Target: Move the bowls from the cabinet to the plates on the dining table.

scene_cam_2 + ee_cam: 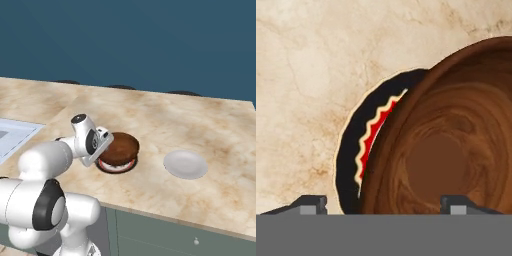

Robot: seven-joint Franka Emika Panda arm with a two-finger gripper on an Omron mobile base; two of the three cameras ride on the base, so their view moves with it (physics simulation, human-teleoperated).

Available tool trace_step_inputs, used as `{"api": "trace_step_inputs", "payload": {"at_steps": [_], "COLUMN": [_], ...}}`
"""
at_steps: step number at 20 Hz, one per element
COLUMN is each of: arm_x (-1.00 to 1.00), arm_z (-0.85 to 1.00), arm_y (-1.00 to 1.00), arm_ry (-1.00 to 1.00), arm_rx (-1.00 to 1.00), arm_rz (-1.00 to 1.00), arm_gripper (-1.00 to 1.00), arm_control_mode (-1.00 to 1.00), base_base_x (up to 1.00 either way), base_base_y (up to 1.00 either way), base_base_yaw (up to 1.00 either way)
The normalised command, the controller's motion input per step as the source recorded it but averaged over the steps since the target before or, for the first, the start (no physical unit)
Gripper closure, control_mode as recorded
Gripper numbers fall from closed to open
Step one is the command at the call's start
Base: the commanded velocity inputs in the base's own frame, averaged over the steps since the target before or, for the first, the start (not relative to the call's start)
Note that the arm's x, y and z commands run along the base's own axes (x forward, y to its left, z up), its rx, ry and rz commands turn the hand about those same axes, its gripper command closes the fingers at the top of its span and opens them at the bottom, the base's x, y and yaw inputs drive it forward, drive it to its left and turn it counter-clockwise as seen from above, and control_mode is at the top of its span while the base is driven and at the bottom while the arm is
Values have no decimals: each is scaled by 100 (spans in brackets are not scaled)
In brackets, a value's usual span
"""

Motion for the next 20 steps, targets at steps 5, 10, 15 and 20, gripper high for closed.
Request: {"api": "trace_step_inputs", "payload": {"at_steps": [5, 10, 15, 20], "arm_x": [0, -7, -19, -27], "arm_z": [17, 46, 47, 34], "arm_y": [5, 0, 0, 0], "arm_ry": [-5, -2, 0, 0], "arm_rx": [0, 3, 5, 4], "arm_rz": [0, 1, 2, 1], "arm_gripper": [-100, -100, -100, -100], "arm_control_mode": [-100, -100, -100, -100], "base_base_x": [0, 0, 0, 0], "base_base_y": [0, 0, 0, 0], "base_base_yaw": [0, 0, 0, 0]}}
